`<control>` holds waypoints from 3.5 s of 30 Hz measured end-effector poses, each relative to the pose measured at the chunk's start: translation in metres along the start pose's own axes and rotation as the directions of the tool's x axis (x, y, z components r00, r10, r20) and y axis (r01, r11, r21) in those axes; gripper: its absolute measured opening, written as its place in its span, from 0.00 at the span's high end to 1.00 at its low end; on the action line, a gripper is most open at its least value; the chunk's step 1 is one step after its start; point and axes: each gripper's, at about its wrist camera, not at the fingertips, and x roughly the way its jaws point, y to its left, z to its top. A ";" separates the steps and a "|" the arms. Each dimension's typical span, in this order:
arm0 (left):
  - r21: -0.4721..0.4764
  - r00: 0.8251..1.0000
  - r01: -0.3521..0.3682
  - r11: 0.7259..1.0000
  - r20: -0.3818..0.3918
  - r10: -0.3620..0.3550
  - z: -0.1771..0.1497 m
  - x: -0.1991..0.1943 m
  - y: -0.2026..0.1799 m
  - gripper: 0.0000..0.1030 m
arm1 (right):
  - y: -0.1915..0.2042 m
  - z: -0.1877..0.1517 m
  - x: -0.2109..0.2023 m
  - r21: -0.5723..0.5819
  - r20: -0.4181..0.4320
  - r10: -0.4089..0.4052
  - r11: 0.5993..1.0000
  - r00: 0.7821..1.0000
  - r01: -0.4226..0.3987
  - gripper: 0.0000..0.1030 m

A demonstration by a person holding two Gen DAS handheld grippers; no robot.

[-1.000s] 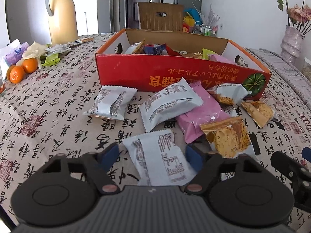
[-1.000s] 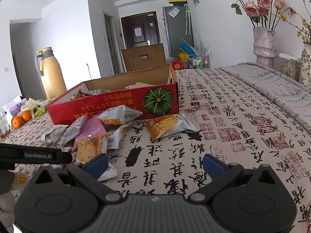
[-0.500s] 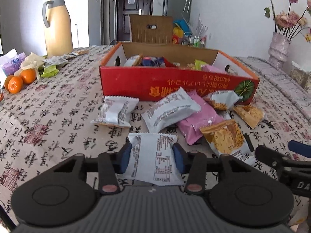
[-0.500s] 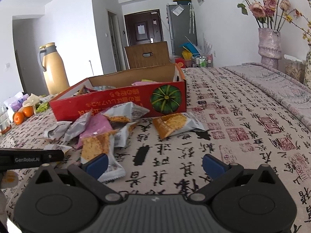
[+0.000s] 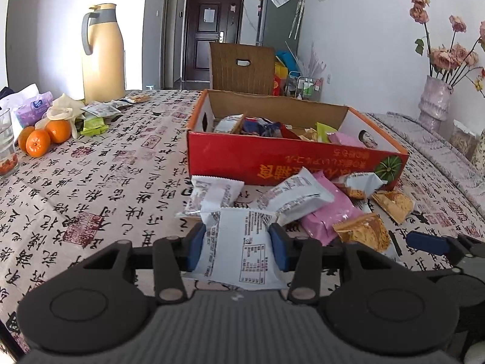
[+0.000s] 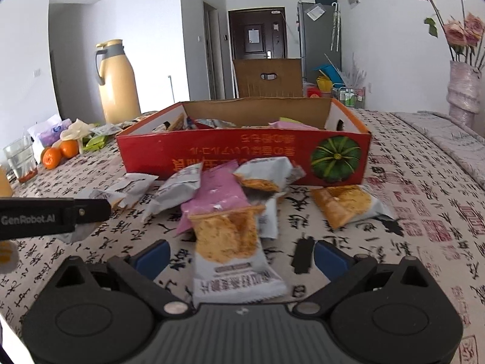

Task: Organize snacks
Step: 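Grasp the pumpkin seed crisp packet with the right tool while the left tool lifts the white packet, then carry the white packet and pumpkin seed crisp packet over the cardboard box, then open both tools to drop the packets into the box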

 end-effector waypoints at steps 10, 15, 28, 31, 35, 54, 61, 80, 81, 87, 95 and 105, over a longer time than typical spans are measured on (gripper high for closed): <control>-0.011 1.000 0.015 1.000 -0.009 -0.015 0.000 0.005 0.005 0.55 | 0.010 0.002 0.010 -0.047 -0.041 -0.028 0.999 0.999 0.026 0.48; -0.015 1.000 0.018 1.000 0.001 -0.018 0.002 0.002 0.006 0.55 | 0.007 0.002 0.003 -0.044 -0.029 -0.022 0.999 0.999 0.021 0.55; -0.011 0.998 0.031 0.999 0.055 -0.030 0.021 -0.011 0.001 0.55 | -0.001 0.017 -0.025 -0.038 0.066 -0.019 0.999 0.998 0.022 0.57; -0.005 0.997 0.032 0.999 0.071 -0.032 0.028 -0.012 -0.003 0.55 | -0.004 0.023 -0.027 -0.032 0.085 -0.021 0.999 0.996 0.023 0.57; 0.009 0.995 0.037 0.999 0.090 -0.038 0.037 -0.011 -0.009 0.55 | -0.009 0.033 -0.028 -0.026 0.110 -0.022 0.999 0.994 0.025 0.57; 0.040 0.986 0.037 0.999 0.161 -0.043 0.098 0.020 -0.032 0.55 | -0.033 0.101 0.004 -0.025 0.199 -0.030 0.999 0.980 0.036 0.57; 0.050 0.988 0.028 0.998 0.152 -0.035 0.118 0.044 -0.038 0.55 | -0.041 0.119 0.029 -0.025 0.198 -0.025 0.999 0.980 0.030 0.57; 0.020 0.995 0.025 0.999 0.096 -0.027 0.133 0.112 -0.037 0.55 | -0.062 0.143 0.093 0.007 0.163 0.019 1.000 0.986 -0.021 0.57; 0.019 0.996 0.027 0.999 0.086 -0.029 0.132 0.116 -0.037 0.55 | -0.063 0.142 0.095 0.010 0.155 0.022 1.000 0.988 -0.024 0.57; 0.017 0.998 0.020 1.000 0.061 -0.021 0.128 0.124 -0.035 0.54 | -0.062 0.138 0.102 0.005 0.127 0.011 1.000 0.992 -0.012 0.57; -0.003 0.997 -0.007 1.000 0.072 0.008 0.128 0.121 -0.033 0.36 | -0.066 0.135 0.100 0.021 0.133 -0.009 1.000 0.991 0.006 0.43; -0.019 0.990 -0.030 0.999 0.137 0.033 0.129 0.106 -0.032 0.00 | -0.074 0.133 0.093 0.060 0.171 -0.044 0.998 0.984 0.035 0.00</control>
